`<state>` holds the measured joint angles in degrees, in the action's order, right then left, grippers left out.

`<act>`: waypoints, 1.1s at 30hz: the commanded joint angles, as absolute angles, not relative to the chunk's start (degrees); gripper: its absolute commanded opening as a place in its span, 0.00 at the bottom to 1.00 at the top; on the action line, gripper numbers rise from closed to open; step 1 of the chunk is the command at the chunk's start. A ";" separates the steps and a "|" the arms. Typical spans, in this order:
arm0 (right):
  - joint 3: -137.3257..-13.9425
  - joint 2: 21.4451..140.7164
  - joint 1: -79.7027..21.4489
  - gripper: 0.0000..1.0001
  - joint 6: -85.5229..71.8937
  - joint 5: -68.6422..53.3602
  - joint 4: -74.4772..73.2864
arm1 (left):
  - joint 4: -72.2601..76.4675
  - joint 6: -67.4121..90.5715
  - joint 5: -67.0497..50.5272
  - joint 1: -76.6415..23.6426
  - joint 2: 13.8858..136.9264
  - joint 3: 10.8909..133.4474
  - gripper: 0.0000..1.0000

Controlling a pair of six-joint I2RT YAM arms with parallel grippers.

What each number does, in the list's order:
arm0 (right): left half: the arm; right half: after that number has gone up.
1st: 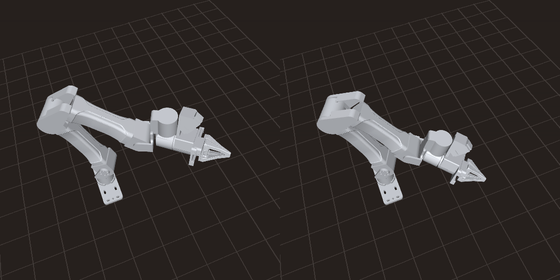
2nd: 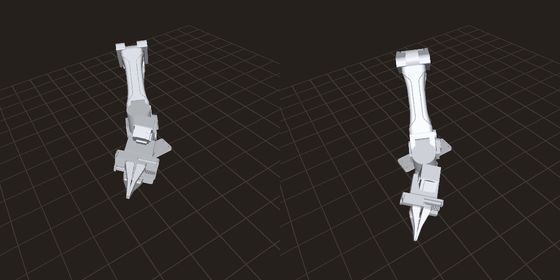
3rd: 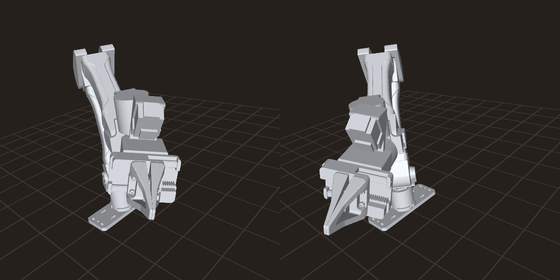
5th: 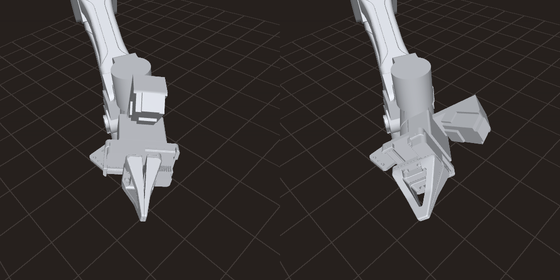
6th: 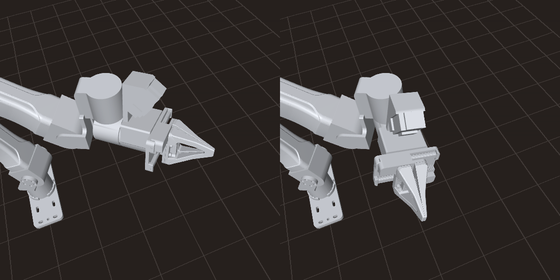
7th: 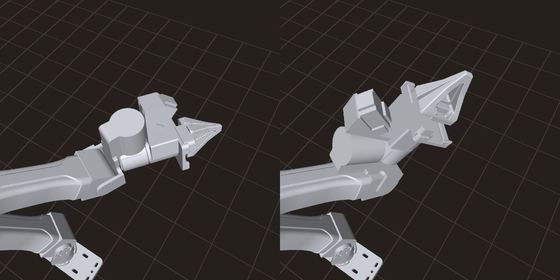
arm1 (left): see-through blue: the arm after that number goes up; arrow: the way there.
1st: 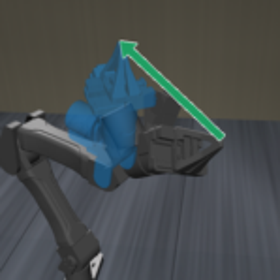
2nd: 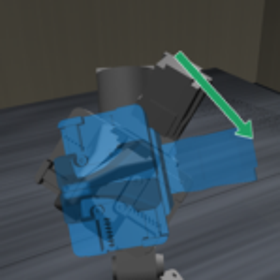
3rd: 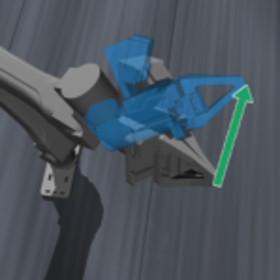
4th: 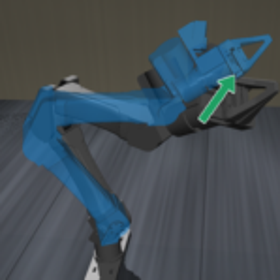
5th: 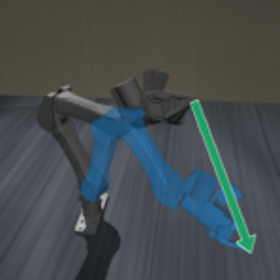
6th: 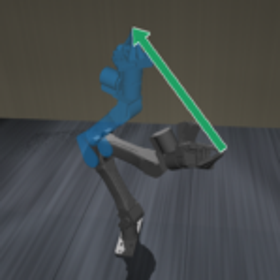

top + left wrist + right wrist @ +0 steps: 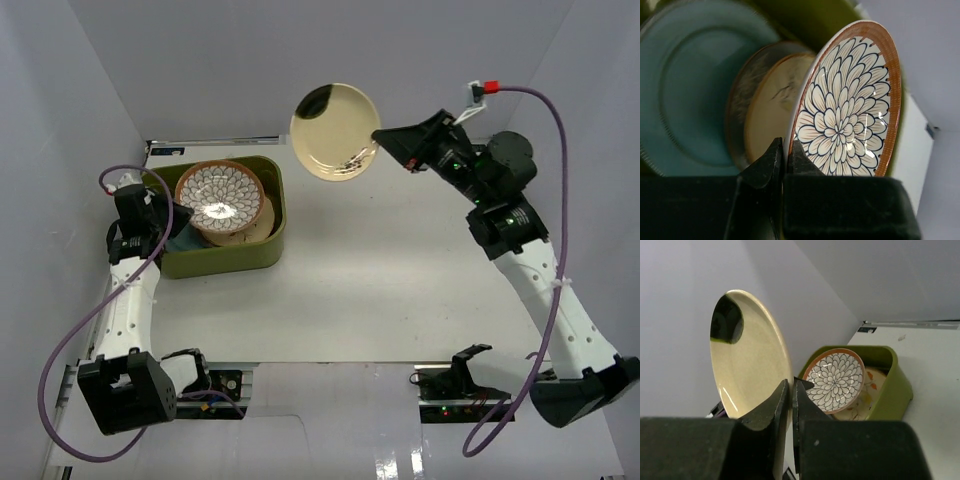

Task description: Place the plates into the plastic bin on the countertop

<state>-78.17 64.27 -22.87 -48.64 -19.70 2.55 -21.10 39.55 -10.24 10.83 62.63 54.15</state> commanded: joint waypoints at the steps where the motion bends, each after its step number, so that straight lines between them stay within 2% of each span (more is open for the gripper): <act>1: -83.40 69.33 -30.91 0.08 -41.24 -12.14 2.47 | -16.79 40.26 -16.36 11.34 60.73 54.06 0.00; 5: -87.44 78.03 -39.62 0.08 -39.29 -8.01 3.33 | -15.56 39.82 -14.50 11.60 61.00 50.55 0.00; 14: -100.89 98.69 -46.66 0.08 -37.18 -4.32 1.67 | -15.47 37.09 -11.43 11.60 62.84 46.67 0.00; 15: -101.86 101.83 -46.84 0.08 -37.00 -4.05 1.50 | -15.64 36.31 -10.47 11.60 63.02 46.50 0.04; 16: -103.95 103.26 -46.93 0.08 -36.91 -4.04 1.23 | -15.73 36.12 -10.11 11.60 63.54 46.32 0.17; 19: -106.95 108.88 -47.20 0.08 -37.35 -4.13 0.35 | -15.65 35.77 -9.58 11.60 64.42 45.70 0.35; 22: -109.24 112.58 -47.64 0.08 -37.35 -3.78 0.18 | -15.38 35.68 -9.49 11.60 65.13 45.96 0.47; 23: -110.21 114.15 -47.90 0.08 -37.27 -3.34 0.09 | -15.47 35.60 -9.49 11.60 64.78 46.23 0.56; 25: -111.18 115.57 -48.16 0.08 -36.48 -2.21 -1.65 | -16.17 35.68 -8.18 11.60 63.55 47.28 0.66; 26: -111.53 116.53 -48.16 0.08 -36.39 -1.76 -2.37 | -16.78 35.86 -7.22 11.60 60.93 47.55 0.76; 28: -111.01 116.98 -48.16 0.08 -36.30 -0.54 -2.11 | -17.49 37.86 -1.36 11.60 56.97 47.90 0.78; 29: -110.05 116.98 -48.16 0.08 -36.30 -0.35 -1.94 | -17.40 38.58 1.55 11.60 51.99 47.73 0.73; 30: -109.78 116.98 -48.16 0.08 -36.12 -0.26 -1.85 | -16.88 39.11 3.58 11.60 49.42 47.55 0.96; 33: -108.02 116.63 -48.60 0.08 -34.72 2.63 -2.11 | -19.76 39.11 9.13 11.60 45.62 50.26 0.98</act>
